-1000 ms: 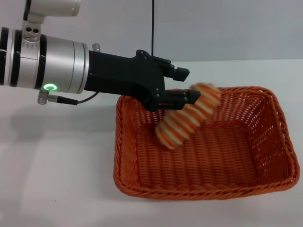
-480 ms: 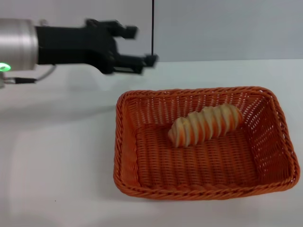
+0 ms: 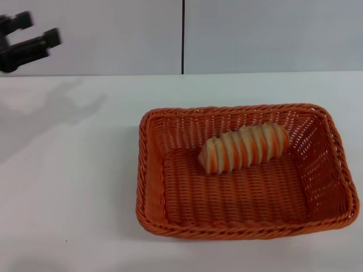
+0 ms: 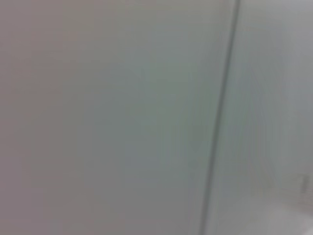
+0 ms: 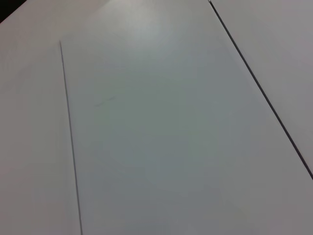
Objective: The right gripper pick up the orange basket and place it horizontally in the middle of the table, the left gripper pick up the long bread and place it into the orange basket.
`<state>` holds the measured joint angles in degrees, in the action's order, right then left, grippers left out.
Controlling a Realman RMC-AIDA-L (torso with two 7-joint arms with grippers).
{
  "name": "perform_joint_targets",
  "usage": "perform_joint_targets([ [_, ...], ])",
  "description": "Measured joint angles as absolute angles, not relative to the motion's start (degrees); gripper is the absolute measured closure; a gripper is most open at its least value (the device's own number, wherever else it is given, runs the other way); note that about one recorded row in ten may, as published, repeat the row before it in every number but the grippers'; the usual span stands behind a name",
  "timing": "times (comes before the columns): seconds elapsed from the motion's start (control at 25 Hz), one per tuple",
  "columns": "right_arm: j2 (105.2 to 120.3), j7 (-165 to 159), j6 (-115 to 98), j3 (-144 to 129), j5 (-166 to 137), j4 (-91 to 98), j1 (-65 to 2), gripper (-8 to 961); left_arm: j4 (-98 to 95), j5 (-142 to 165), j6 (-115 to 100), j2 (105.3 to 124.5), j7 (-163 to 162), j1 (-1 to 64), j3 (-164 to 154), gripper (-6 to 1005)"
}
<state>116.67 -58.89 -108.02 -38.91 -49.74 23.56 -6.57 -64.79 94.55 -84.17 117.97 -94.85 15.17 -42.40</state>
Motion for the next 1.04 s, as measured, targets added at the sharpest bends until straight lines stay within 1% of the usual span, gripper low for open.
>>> perform_joint_targets([
  [0.12, 116.23, -58.89, -107.90, -38.89, -49.75, 23.70, -7.09, 317, -56.25, 94.01, -85.07, 117.95, -85.53, 15.03, -34.48, 142],
  [0.2, 116.14, -58.74, -107.67, -38.85, -49.75, 24.03, -7.37, 317, -54.51, 93.71, -85.21, 117.94, -83.66, 15.01, -32.88, 142],
  [0.28, 116.06, -58.62, -106.97, -38.82, -49.75, 24.50, -7.59, 317, -45.71, 91.49, -85.98, 117.86, -73.18, 14.79, -26.10, 142],
  [0.48, 116.04, -57.71, -105.03, -38.82, -49.75, 24.99, -8.33, 317, -34.78, 89.95, -86.74, 118.02, -59.82, 14.46, -19.64, 142],
  [0.68, 116.65, -54.77, -103.33, -38.32, -49.50, 24.98, -9.56, 317, -25.91, 88.55, -86.94, 118.08, -50.73, 14.17, -15.65, 142],
  [1.04, 117.21, -53.23, -98.95, -37.87, -49.73, 24.51, -12.30, 317, -20.77, 86.08, -87.39, 118.17, -46.03, 13.74, -15.26, 142],
])
